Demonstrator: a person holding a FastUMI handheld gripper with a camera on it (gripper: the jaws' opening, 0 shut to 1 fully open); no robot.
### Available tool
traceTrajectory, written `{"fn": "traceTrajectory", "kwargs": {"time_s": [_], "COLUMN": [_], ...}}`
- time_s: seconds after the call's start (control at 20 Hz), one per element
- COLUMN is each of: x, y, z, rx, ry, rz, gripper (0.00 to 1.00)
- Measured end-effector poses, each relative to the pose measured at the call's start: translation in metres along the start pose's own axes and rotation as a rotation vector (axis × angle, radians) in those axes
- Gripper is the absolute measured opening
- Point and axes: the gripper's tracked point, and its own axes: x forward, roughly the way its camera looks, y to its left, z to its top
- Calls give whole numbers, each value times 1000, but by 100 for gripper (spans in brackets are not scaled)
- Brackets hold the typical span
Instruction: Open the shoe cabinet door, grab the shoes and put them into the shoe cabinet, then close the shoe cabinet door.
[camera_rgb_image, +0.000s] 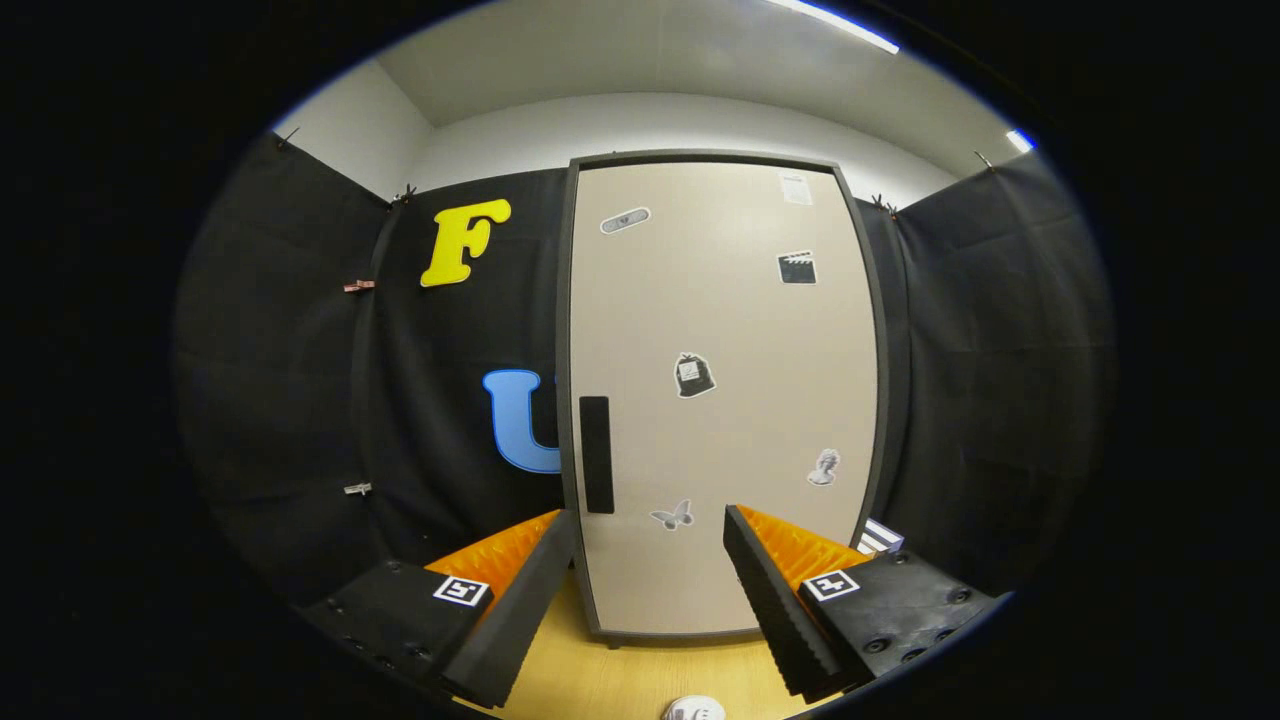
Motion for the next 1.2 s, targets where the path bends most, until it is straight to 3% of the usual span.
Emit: {"fn": "traceTrajectory", "kwargs": {"time_s": [0.8, 0.95, 1.05, 1.15, 1.2], "x": [168, 180, 185, 186, 187], "y": [33, 33, 34, 34, 35], "z": [-18, -22, -24, -23, -23], "rx": [47, 45, 33, 17, 9], "ry": [13, 16, 19, 9, 8], "rz": [-19, -27, -27, -36, -42], "gripper": [97, 83, 83, 59, 58]}}
